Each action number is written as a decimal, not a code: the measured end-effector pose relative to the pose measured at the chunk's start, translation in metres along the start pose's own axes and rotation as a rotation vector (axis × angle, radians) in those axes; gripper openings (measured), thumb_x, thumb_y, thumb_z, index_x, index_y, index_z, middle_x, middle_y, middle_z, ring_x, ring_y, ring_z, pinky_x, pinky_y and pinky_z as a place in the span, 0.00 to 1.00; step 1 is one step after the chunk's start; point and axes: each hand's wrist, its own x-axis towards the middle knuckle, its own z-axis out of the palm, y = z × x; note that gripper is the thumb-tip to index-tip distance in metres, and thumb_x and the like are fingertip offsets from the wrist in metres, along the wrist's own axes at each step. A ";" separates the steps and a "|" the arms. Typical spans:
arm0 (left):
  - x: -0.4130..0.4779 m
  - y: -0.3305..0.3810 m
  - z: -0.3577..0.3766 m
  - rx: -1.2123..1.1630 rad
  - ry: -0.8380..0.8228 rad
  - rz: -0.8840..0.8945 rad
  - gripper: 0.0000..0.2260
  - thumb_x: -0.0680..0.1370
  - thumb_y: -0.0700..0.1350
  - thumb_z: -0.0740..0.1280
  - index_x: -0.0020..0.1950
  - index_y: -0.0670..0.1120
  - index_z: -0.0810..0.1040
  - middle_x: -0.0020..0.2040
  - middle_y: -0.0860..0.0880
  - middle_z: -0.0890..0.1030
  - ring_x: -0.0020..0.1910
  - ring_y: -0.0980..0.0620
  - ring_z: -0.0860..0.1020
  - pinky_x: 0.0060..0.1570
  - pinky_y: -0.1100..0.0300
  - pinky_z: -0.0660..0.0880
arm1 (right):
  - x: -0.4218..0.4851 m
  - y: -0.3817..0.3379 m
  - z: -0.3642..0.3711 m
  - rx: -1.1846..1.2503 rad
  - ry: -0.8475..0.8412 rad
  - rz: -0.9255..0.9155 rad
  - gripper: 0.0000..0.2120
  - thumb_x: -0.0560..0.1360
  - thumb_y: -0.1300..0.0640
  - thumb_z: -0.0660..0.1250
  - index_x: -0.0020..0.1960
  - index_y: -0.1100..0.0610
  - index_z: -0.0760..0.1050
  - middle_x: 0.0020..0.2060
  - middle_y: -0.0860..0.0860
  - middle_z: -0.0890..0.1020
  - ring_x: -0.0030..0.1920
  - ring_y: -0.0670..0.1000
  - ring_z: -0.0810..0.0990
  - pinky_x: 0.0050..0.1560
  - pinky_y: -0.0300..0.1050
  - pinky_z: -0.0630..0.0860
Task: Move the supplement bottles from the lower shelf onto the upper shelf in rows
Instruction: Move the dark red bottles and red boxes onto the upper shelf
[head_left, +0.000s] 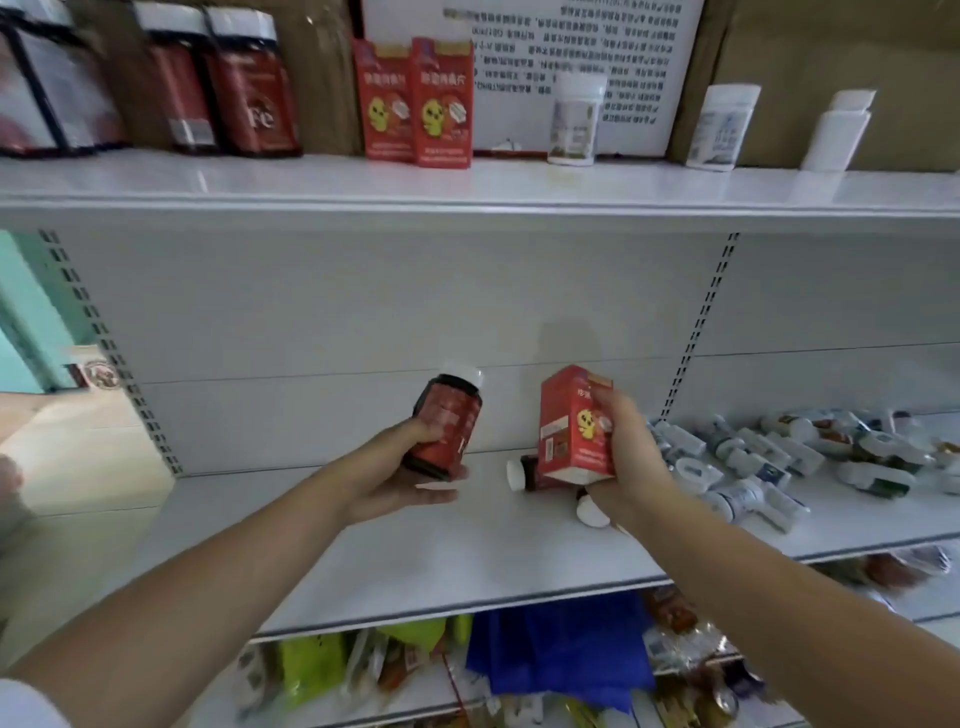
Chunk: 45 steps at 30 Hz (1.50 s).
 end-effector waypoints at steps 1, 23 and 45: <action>-0.017 0.005 0.005 -0.054 -0.011 0.012 0.23 0.68 0.48 0.71 0.60 0.43 0.75 0.47 0.41 0.81 0.45 0.43 0.83 0.57 0.42 0.76 | -0.014 -0.006 0.008 -0.031 -0.004 -0.020 0.16 0.75 0.47 0.67 0.56 0.56 0.78 0.41 0.54 0.85 0.38 0.53 0.84 0.44 0.52 0.80; -0.195 0.201 0.053 0.225 0.117 0.701 0.18 0.67 0.54 0.68 0.53 0.47 0.79 0.42 0.48 0.84 0.41 0.51 0.83 0.43 0.56 0.81 | -0.150 -0.153 0.140 -0.144 -0.366 -0.414 0.06 0.78 0.52 0.61 0.48 0.51 0.77 0.34 0.48 0.84 0.35 0.47 0.82 0.49 0.49 0.79; -0.076 0.320 -0.028 0.958 0.449 0.627 0.26 0.63 0.55 0.80 0.58 0.58 0.76 0.51 0.55 0.84 0.50 0.57 0.82 0.41 0.61 0.75 | 0.030 -0.216 0.225 -1.478 -0.524 -1.244 0.31 0.61 0.34 0.74 0.58 0.43 0.66 0.50 0.35 0.69 0.57 0.44 0.68 0.62 0.46 0.67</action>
